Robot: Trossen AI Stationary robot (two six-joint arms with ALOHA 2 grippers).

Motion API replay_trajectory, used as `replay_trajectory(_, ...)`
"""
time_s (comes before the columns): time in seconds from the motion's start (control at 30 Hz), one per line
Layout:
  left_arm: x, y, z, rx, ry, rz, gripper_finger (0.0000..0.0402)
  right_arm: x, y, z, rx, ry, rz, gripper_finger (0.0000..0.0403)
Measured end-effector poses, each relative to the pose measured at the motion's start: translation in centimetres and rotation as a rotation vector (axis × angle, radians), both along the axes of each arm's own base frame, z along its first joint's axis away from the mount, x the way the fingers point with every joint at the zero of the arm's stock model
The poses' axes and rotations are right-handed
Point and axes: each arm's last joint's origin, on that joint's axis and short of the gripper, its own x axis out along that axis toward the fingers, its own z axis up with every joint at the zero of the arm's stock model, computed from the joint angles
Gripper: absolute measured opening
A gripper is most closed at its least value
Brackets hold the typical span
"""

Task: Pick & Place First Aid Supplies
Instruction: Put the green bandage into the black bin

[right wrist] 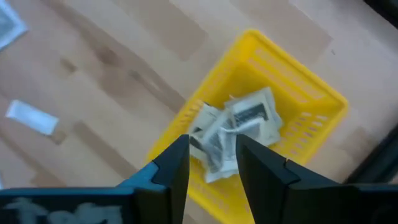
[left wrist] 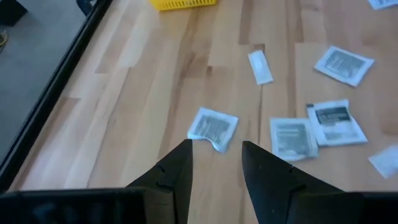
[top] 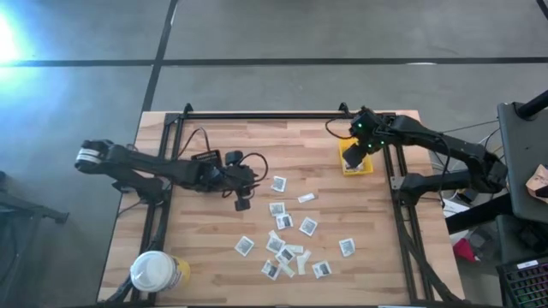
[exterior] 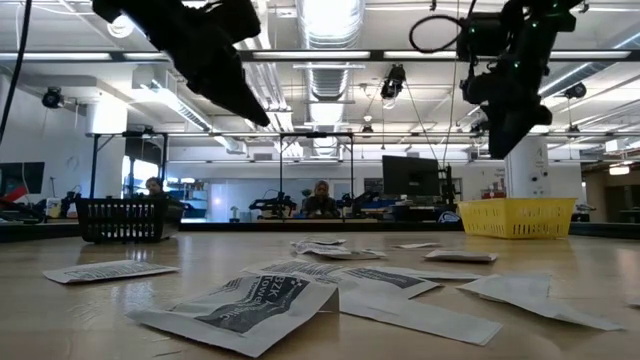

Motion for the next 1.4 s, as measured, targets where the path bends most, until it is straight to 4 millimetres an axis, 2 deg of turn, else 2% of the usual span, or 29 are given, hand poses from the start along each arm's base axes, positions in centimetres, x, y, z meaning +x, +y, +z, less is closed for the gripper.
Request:
replay_trajectory(0.27, -0.7, -1.2, -0.2, -0.088, 0.059, -0.102, 0.0133, 1.8, 2.4, 1.3, -0.012, -0.049, 0.108, 0.0103)
replay_trajectory(0.63, -0.8, -2.3, -0.3, -0.162, 0.059, -0.133, 0.0133, 4.1, 7.1, 1.5, -0.008, -0.145, 0.296, 0.0070)
replay_trajectory(0.87, -1.3, -3.3, -0.6, -0.196, 0.094, -0.134, 0.0133, 5.3, 9.5, 1.9, -0.055, -0.237, 0.470, 0.0063)
replay_trajectory(1.1, -2.0, -4.1, -1.0, -0.224, 0.163, -0.121, 0.0133, 6.1, 11.7, 2.5, -0.191, -0.304, 0.631, 0.0059)
replay_trajectory(1.4, -3.0, -4.2, -1.7, -0.234, 0.275, -0.086, 0.0133, 6.1, 13.6, 2.8, -0.423, -0.258, 0.717, 0.0056)
